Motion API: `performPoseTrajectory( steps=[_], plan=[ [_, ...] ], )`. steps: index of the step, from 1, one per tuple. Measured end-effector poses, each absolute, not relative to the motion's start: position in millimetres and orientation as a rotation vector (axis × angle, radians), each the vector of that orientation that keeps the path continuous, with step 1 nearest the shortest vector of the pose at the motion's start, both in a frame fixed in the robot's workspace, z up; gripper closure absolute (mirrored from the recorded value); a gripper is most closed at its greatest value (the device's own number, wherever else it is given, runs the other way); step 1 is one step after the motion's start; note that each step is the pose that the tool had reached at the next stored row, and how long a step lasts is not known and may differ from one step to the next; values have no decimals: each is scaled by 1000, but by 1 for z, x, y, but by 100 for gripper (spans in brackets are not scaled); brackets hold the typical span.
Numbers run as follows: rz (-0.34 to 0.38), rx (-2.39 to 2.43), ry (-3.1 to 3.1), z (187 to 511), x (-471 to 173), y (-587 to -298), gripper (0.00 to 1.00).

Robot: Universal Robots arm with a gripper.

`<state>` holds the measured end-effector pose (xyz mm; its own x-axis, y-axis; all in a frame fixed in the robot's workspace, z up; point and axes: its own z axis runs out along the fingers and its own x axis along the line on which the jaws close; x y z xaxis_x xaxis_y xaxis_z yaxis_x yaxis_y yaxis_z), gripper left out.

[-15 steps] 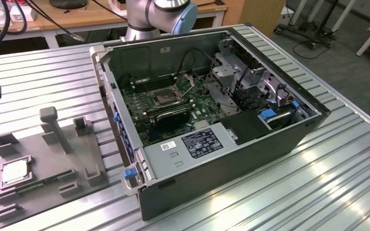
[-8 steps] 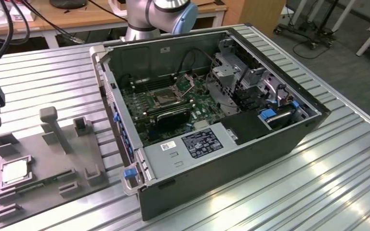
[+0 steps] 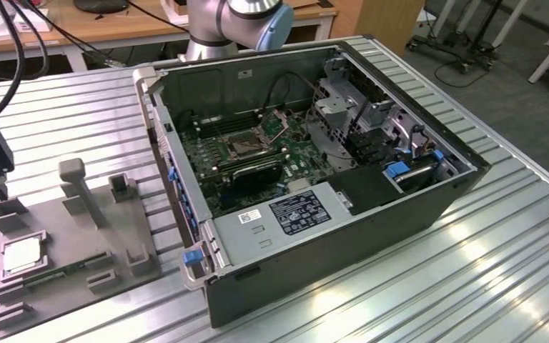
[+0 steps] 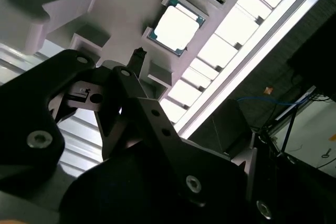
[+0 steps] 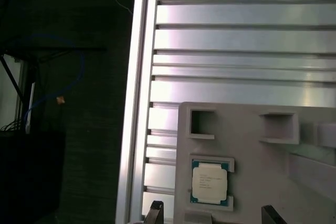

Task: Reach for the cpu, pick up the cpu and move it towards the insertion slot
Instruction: 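Reach for the cpu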

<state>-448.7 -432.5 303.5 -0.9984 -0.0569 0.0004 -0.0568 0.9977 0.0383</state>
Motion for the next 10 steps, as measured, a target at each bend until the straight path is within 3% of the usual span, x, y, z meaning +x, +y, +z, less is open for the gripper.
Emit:
performPoseTrajectory(
  steps=[10],
  plan=[
    [-75, 89, -3139, 286, -449, -437, 20]
  ],
)
